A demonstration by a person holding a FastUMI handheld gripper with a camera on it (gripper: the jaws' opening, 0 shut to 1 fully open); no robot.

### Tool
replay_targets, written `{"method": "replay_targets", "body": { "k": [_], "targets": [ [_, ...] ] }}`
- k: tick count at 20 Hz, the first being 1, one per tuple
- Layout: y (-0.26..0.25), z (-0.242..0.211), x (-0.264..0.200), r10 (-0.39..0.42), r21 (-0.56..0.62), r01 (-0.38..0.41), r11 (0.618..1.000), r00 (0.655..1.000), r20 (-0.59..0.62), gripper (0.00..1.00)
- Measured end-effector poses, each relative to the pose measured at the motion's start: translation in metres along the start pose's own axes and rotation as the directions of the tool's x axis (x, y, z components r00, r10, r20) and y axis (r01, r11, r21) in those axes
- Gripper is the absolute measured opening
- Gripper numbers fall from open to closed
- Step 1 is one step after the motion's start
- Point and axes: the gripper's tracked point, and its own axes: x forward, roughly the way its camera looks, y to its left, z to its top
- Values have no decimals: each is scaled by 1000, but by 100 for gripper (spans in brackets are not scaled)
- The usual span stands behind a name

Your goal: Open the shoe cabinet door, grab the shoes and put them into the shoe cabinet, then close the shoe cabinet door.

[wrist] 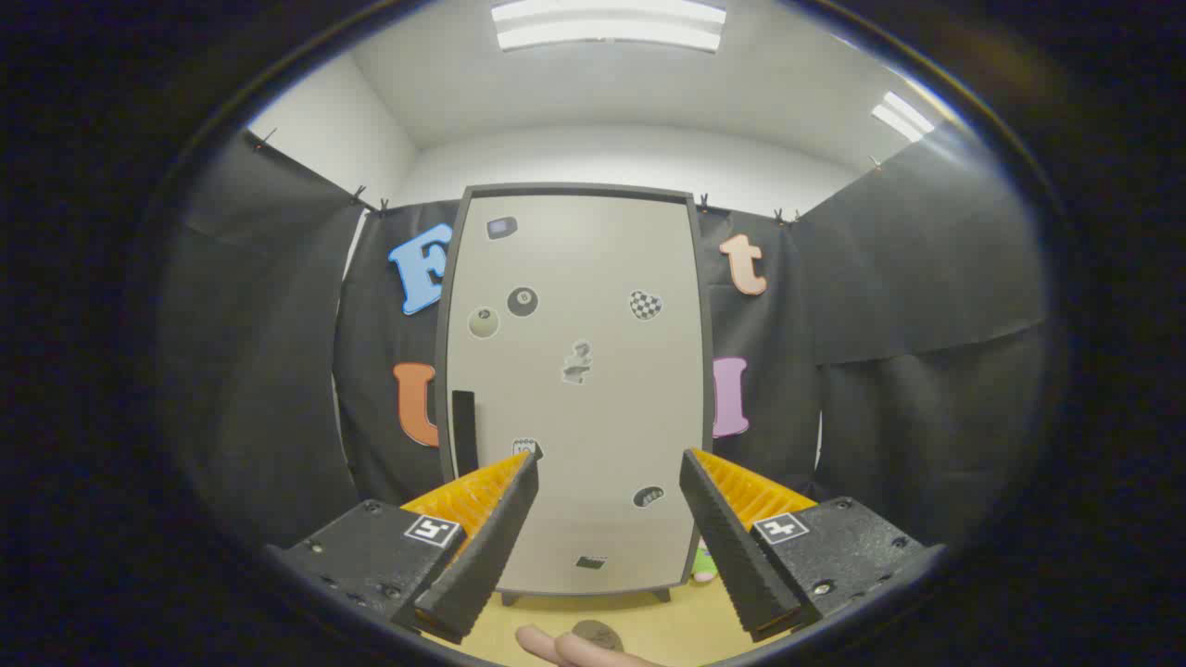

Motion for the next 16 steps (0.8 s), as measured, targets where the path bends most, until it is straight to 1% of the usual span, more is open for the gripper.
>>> {"method": "replay_targets", "body": {
  "k": [5,7,11,15,16],
  "targets": [
    [8,1,-9,-10,-9,10,1000,1000,0,100],
    [16,-1,-9,14,-6,-14,1000,1000,-8,100],
    [20,-8,-5,25,-8,-25,1000,999,-35,100],
    [30,-20,11,46,-27,-48,998,997,-64,100],
    [38,-21,18,71,-22,-73,997,995,-69,100]
  ]
}}
